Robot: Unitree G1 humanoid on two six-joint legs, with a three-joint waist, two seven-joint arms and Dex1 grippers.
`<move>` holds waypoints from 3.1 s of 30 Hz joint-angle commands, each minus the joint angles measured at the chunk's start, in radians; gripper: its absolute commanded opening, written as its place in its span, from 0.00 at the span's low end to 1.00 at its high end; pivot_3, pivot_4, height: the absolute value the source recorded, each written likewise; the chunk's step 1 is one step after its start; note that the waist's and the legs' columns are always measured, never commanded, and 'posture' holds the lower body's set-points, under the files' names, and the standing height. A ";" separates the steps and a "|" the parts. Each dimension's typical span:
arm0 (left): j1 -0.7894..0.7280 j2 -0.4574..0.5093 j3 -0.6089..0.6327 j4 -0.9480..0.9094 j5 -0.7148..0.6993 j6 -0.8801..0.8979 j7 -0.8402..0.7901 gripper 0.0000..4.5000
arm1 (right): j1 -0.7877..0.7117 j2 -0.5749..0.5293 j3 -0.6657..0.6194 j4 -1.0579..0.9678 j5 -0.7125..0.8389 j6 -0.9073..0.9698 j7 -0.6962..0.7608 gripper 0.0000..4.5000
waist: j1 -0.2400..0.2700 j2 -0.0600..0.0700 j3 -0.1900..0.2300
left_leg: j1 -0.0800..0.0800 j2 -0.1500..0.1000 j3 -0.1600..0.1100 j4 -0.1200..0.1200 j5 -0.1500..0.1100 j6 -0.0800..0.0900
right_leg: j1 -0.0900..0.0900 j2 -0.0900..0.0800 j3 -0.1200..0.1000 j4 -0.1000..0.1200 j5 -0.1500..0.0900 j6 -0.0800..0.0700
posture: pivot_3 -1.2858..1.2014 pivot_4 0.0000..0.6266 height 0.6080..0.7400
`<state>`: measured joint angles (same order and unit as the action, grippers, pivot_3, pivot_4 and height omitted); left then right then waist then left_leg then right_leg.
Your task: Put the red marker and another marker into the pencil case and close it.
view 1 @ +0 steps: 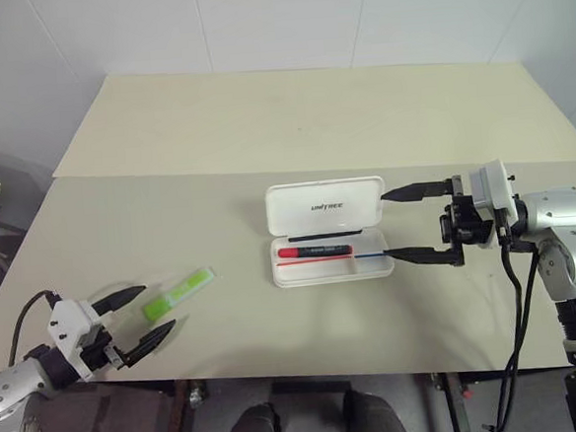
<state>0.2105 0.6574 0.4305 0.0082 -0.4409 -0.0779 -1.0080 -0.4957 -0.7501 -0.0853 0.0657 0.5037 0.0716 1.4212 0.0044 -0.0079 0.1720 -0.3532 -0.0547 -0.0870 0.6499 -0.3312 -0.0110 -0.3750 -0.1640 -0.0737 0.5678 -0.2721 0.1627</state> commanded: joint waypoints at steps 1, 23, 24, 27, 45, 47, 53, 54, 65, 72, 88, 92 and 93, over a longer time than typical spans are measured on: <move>-0.029 0.003 -0.007 0.045 0.016 -0.041 -0.004 1.00 | -0.008 -0.012 -0.011 -0.034 0.003 -0.013 0.003 0.99 | 0.000 0.000 0.000 | 0.000 0.000 0.000 0.000 0.000 0.000 | 0.000 0.000 0.000 0.000 0.000 0.000 | 0.52 0.24 1.00; -0.236 -0.013 -0.195 0.358 0.159 -0.135 0.022 0.27 | 0.029 -0.028 -0.025 -0.085 0.005 -0.008 -0.007 1.00 | 0.022 0.008 -0.005 | 0.002 0.000 0.001 0.001 0.001 0.000 | 0.001 0.000 0.000 0.003 0.000 0.000 | 0.52 0.24 1.00; -0.237 -0.016 -0.198 0.360 0.166 -0.148 0.029 0.25 | 0.033 -0.030 -0.026 -0.087 0.005 -0.010 -0.006 1.00 | 0.022 0.008 -0.006 | 0.002 0.000 0.001 0.001 0.001 0.000 | 0.001 0.000 0.000 0.003 0.000 0.000 | 0.52 0.24 1.00; -0.242 -0.033 -0.204 0.332 0.152 -0.159 0.032 0.25 | 0.043 -0.033 -0.026 -0.087 0.004 -0.018 -0.004 1.00 | 0.022 0.009 -0.007 | 0.003 0.000 0.001 0.001 0.001 0.000 | 0.001 0.000 0.000 0.003 0.000 0.000 | 0.52 0.24 1.00; -0.446 -0.016 -0.292 0.000 -0.030 0.078 -0.124 0.25 | 0.138 -0.042 -0.068 0.001 -0.041 -0.109 -0.035 1.00 | 0.021 0.005 -0.007 | 0.000 -0.001 0.001 0.000 -0.001 0.000 | -0.001 0.000 -0.001 0.001 0.001 -0.001 | 0.52 0.24 1.00; -0.494 -0.028 -0.328 0.006 -0.017 0.090 -0.140 0.25 | 0.171 -0.048 -0.081 -0.002 -0.045 -0.121 -0.045 1.00 | 0.024 0.005 -0.006 | -0.001 -0.001 0.004 0.000 -0.001 0.000 | -0.001 0.000 -0.003 0.002 0.001 -0.001 | 0.52 0.24 1.00; -0.606 -0.102 -0.469 0.022 0.046 0.115 -0.138 0.25 | 0.287 -0.068 -0.140 -0.086 -0.033 -0.124 -0.085 1.00 | 0.020 0.005 -0.006 | 0.000 -0.001 0.009 0.001 -0.001 0.001 | 0.000 0.000 -0.003 0.001 0.001 -0.001 | 0.52 0.24 1.00; -0.618 -0.118 -0.492 0.026 0.063 0.122 -0.129 0.25 | 0.304 -0.071 -0.151 -0.101 -0.030 -0.121 -0.095 1.00 | 0.020 0.004 -0.006 | 0.000 -0.001 0.010 0.001 -0.001 0.001 | 0.000 0.000 -0.003 0.001 0.001 -0.001 | 0.52 0.24 1.00; -0.742 -0.277 -0.663 0.219 0.239 0.120 -0.049 0.25 | 0.496 -0.079 -0.263 -0.257 -0.003 -0.094 -0.175 1.00 | 0.024 0.002 -0.005 | 0.000 0.001 0.014 0.004 0.000 0.001 | 0.001 0.001 -0.003 -0.001 0.002 0.000 | 0.52 0.24 1.00; -0.810 -0.321 -0.676 0.321 0.281 0.079 -0.047 0.25 | 0.556 -0.078 -0.293 -0.307 0.004 -0.084 -0.208 1.00 | 0.025 0.000 -0.005 | 0.000 0.001 0.014 0.005 0.000 0.001 | 0.002 0.001 -0.002 -0.001 0.002 0.000 | 0.52 0.24 1.00; -0.800 -0.298 -0.675 0.261 0.284 0.161 -0.090 0.33 | 0.514 -0.071 -0.249 -0.290 -0.013 -0.080 -0.229 1.00 | 0.024 0.000 -0.004 | 0.000 0.001 0.014 0.005 0.000 0.001 | 0.002 0.001 -0.002 -0.001 0.002 0.000 | 0.52 0.24 1.00; -0.797 -0.294 -0.675 0.237 0.287 0.173 -0.074 0.64 | 0.499 -0.066 -0.234 -0.281 -0.017 -0.084 -0.230 1.00 | 0.025 0.000 -0.004 | -0.001 0.001 0.014 0.005 0.000 0.001 | 0.002 0.001 -0.002 -0.001 0.002 0.000 | 0.52 0.24 1.00; -0.797 -0.296 -0.673 0.225 0.273 0.196 -0.079 0.72 | 0.496 -0.065 -0.230 -0.278 -0.019 -0.085 -0.231 1.00 | 0.025 0.000 -0.004 | -0.001 0.001 0.014 0.005 0.000 0.001 | 0.002 0.001 -0.002 -0.001 0.002 0.000 | 0.52 0.24 1.00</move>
<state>-0.5893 0.3644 -0.2496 0.2778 -0.1513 0.0999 -1.0848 0.0099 -0.8141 -0.3127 -0.2062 0.4794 -0.0006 1.1955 0.0297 -0.0079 0.1676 -0.3537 -0.0535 -0.0730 0.6553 -0.3316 -0.0099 -0.3734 -0.1632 -0.0762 0.5664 -0.2702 0.1632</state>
